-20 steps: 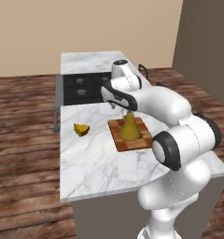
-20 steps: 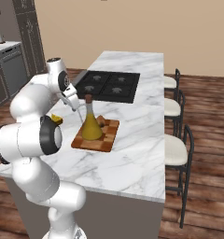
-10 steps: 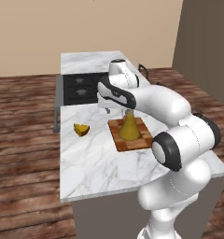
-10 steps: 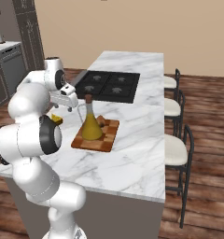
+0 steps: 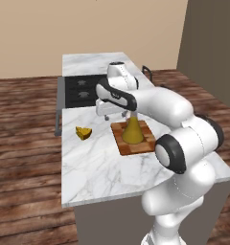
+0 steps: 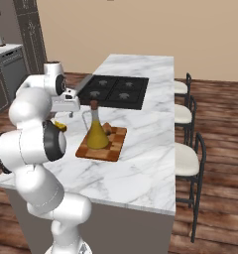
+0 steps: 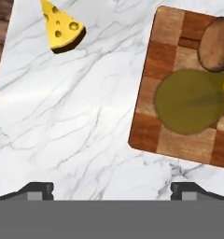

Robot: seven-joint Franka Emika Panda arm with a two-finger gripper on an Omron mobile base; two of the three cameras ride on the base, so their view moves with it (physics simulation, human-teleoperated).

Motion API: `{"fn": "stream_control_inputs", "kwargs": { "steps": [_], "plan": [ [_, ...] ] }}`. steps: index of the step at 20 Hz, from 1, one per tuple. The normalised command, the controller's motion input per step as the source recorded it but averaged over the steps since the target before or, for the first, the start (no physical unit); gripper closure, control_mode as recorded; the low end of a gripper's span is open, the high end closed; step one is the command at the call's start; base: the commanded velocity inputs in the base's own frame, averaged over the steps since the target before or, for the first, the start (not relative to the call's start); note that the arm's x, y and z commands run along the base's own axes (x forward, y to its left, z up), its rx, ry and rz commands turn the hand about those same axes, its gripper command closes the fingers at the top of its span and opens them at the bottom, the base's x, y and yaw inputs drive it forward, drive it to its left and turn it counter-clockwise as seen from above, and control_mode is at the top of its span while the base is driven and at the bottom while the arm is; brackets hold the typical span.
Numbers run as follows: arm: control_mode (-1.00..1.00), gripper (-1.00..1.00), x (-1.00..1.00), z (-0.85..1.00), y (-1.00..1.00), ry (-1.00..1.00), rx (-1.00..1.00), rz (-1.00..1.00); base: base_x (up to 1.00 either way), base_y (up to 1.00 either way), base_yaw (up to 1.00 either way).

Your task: Retrieve the reheated potato from the microwave, then place the potato, cheese, and condiment on the cutting board.

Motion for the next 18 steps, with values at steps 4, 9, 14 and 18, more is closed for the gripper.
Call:
{"fn": "stream_control_inputs", "kwargs": {
  "steps": [4, 9, 14, 18],
  "plan": [
    [-1.0, -1.0, -0.04, -0.21, 0.08, 0.0, 0.0, 0.43, 0.0, 0.0, 0.0],
    [-1.0, -1.0, 0.06, -0.22, 0.06, 0.0, 0.0, 0.35, 0.0, 0.0, 0.0],
    [-1.0, -1.0, 0.1, -0.14, 0.05, 0.01, 0.0, 0.35, 0.0, 0.0, 0.0],
    [-1.0, -1.0, -0.03, -0.22, 0.15, 0.0, 0.0, 0.4, 0.0, 0.0, 0.0]
  ]
}}
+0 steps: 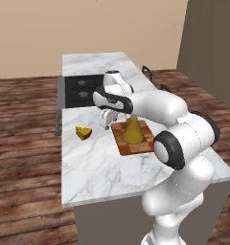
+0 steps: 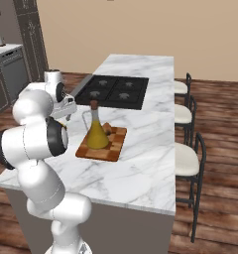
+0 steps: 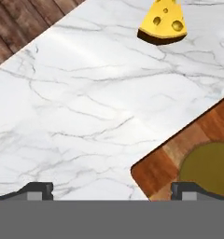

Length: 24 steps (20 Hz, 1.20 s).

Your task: Retrieve the reheated potato from the microwave, then place the potato, cheese, and condiment on the cutting board.

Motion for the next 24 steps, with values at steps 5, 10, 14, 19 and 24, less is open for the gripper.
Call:
{"fn": "stream_control_inputs", "kwargs": {
  "steps": [5, 10, 14, 19, 24],
  "plan": [
    [-1.0, -1.0, 0.13, -0.15, 0.09, 0.01, 0.02, 0.37, 0.0, 0.0, 0.0],
    [-1.0, -1.0, 0.07, -0.17, 0.11, 0.04, 0.0, 0.42, 0.0, 0.0, 0.0],
    [-1.0, -1.0, 0.19, -0.08, 0.15, 0.05, 0.01, 0.41, 0.0, 0.0, 0.0],
    [-1.0, -1.0, 0.2, -0.02, 0.16, 0.06, 0.03, 0.36, 0.0, 0.0, 0.0],
    [-1.0, -1.0, 0.25, 0.0, 0.16, 0.2, 0.05, 0.04, 0.0, 0.0, 0.0]
  ]
}}
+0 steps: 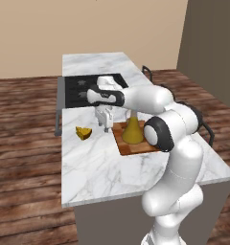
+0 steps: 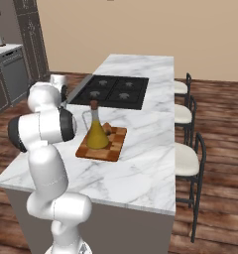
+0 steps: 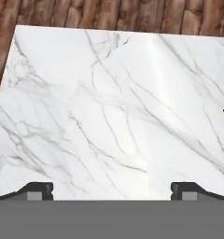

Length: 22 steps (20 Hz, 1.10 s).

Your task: Retrieve the reheated potato from the microwave, then place the potato, cheese, and condiment on the cutting board.

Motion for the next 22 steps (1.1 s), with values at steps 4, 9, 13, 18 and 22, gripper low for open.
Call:
{"fn": "stream_control_inputs", "kwargs": {
  "steps": [4, 9, 13, 18, 22],
  "plan": [
    [-1.0, -1.0, 0.32, -0.01, 0.2, 0.24, 0.0, -0.18, 0.0, 0.0, 0.0],
    [-1.0, -1.0, 0.16, 0.0, 0.28, 0.05, 0.0, -0.28, 0.0, 0.0, 0.0],
    [-1.0, -1.0, 0.22, 0.0, 0.32, 0.0, -0.03, -0.31, 0.0, 0.0, 0.0],
    [-1.0, -1.0, 0.26, -0.14, 0.28, 0.0, -0.06, -0.25, 0.0, 0.0, 0.0],
    [-1.0, -1.0, 0.17, -0.27, 0.14, -0.01, -0.1, -0.16, 0.0, 0.0, 0.0]
  ]
}}
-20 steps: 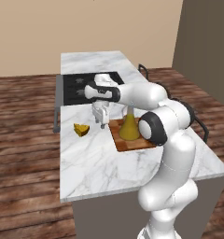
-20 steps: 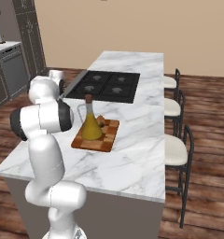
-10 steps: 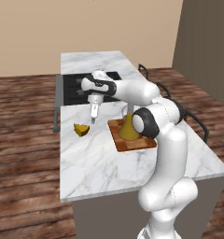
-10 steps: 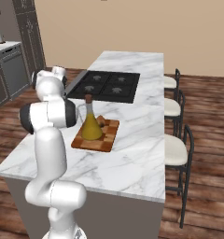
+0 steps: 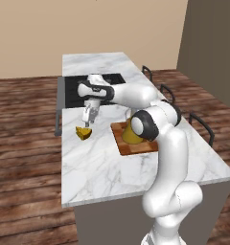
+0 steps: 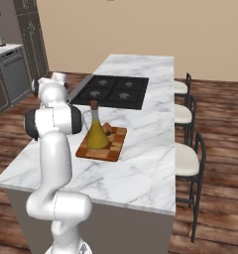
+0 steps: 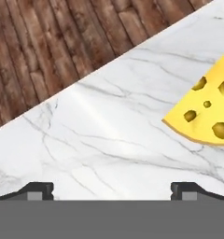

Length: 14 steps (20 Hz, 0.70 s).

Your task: Retrieve the reheated potato from the microwave, then place the potato, cheese, and condiment on the cutting board.

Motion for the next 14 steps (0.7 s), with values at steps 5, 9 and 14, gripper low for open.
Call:
{"fn": "stream_control_inputs", "kwargs": {
  "steps": [5, 9, 14],
  "plan": [
    [-1.0, -1.0, 0.26, -0.23, 0.1, -0.11, -0.13, -0.09, 0.0, 0.0, 0.0],
    [-1.0, -1.0, 0.28, -0.06, 0.1, -0.13, -0.12, -0.03, 0.0, 0.0, 0.0],
    [-1.0, -1.0, 0.25, -0.05, 0.11, -0.07, -0.04, -0.02, 0.0, 0.0, 0.0]
  ]
}}
